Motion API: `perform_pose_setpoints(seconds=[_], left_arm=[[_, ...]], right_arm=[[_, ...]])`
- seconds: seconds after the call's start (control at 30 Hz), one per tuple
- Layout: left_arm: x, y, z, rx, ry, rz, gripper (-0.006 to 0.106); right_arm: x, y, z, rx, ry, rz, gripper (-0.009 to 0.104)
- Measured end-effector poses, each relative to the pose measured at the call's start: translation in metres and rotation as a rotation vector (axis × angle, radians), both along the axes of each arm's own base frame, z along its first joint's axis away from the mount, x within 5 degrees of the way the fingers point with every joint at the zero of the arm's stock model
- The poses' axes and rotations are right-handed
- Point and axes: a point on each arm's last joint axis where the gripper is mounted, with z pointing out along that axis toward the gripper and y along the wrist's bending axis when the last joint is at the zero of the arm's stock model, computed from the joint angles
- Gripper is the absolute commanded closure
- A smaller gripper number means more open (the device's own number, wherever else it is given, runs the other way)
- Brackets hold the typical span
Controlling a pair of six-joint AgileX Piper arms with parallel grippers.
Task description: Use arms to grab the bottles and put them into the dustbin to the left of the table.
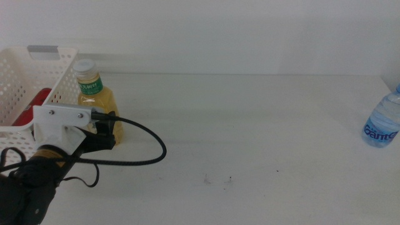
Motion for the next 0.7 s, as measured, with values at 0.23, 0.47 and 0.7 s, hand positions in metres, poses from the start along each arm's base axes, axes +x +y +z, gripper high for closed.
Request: perform_pose_setpoints(seconds=[0.23, 0.47, 0.7], left_arm=[[0.017, -0.002, -0.01, 0.002, 0.012, 0.0, 0.007], [0.037, -0.004, -0.022, 0.003, 0.021, 0.0, 0.007], [0.05, -0.005, -0.033, 0.002, 0.032, 0.001, 0.007]], right_arm=[[0.0, 0.0, 0.0, 0.0, 0.0, 0.0, 0.003], [0.0, 0.0, 0.0, 0.0, 0.0, 0.0, 0.003], [0.0, 0.0, 0.0, 0.0, 0.0, 0.0, 0.003]])
